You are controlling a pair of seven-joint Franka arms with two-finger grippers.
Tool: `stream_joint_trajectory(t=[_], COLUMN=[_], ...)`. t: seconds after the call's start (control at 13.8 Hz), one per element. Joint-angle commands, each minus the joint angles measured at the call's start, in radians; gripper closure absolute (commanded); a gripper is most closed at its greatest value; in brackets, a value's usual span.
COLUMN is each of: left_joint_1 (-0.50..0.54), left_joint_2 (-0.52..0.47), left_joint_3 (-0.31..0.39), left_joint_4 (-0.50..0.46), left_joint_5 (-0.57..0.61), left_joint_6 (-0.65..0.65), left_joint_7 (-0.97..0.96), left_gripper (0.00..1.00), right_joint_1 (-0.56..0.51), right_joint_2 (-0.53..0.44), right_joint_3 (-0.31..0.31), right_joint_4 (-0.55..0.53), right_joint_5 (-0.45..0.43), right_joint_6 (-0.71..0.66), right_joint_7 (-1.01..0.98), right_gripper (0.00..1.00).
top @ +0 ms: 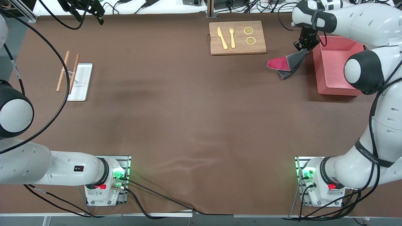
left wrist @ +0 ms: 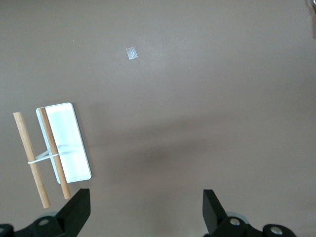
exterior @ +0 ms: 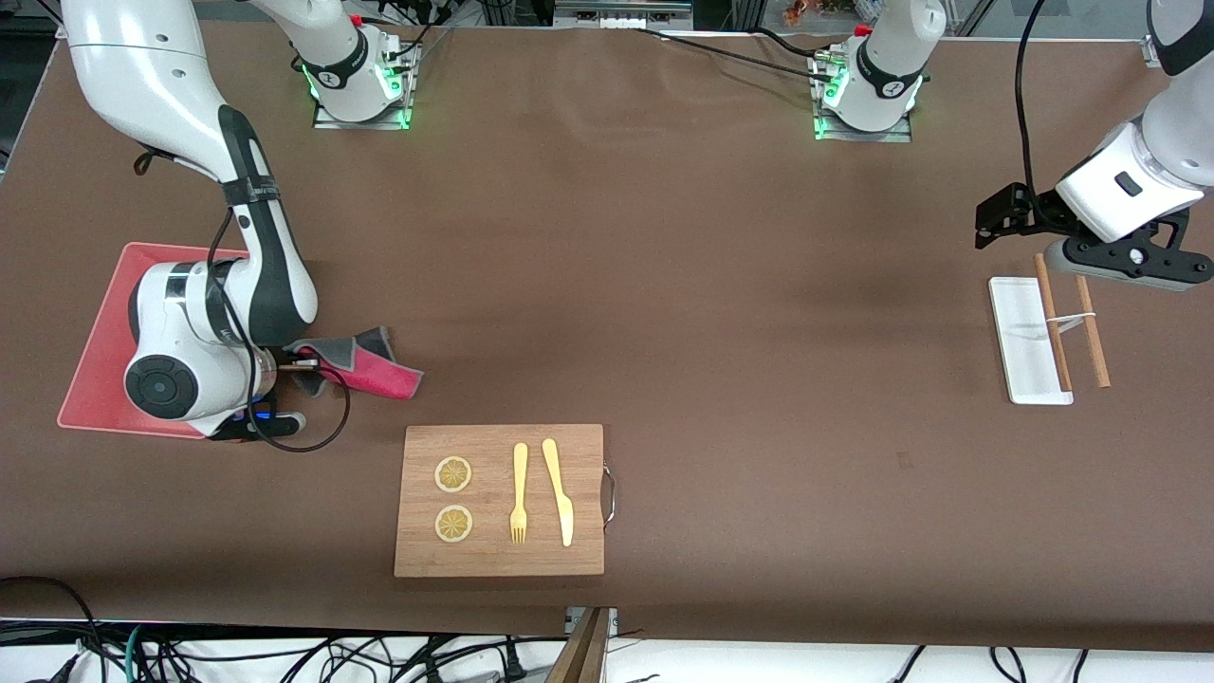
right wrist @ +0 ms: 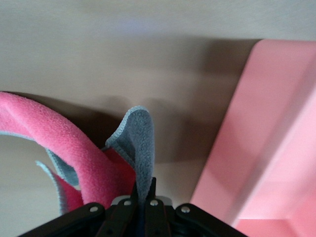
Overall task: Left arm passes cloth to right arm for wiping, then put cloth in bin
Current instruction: 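Wipe the table with the cloth held in the right gripper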
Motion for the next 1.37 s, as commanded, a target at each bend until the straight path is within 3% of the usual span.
stream_joint_trajectory(t=[0.0,0.29,0.65,1.01,1.3], left_joint_1=[-0.008,-0.007,-0.008,-0.008,-0.008], left_joint_2=[0.006,0.006,0.006,0.005,0.006], left_joint_3=[0.0,0.0,-0.011,-0.02,-0.02], left_joint_4=[0.025,0.026,0.026,0.026,0.026], left_joint_5=[0.028,0.027,0.027,0.027,0.027], left_joint_6=[-0.03,-0.032,-0.032,-0.038,-0.053], left_joint_7=[-0.012,-0.009,-0.01,-0.013,-0.015], left_gripper=[0.0,0.0,0.0,0.0,0.0], right_joint_1=[-0.003,0.001,0.013,0.059,0.063], right_joint_2=[-0.046,-0.039,-0.004,0.019,0.019], right_joint_3=[0.016,0.154,0.24,0.317,0.396], right_joint_4=[-0.032,-0.033,-0.05,-0.044,-0.042], right_joint_5=[-0.029,-0.026,0.075,0.098,0.168], right_joint_6=[-0.017,-0.034,0.078,0.202,0.29], right_joint_7=[0.003,0.291,0.506,0.713,0.836], right_gripper=[1.0,1.0,1.0,1.0,1.0])
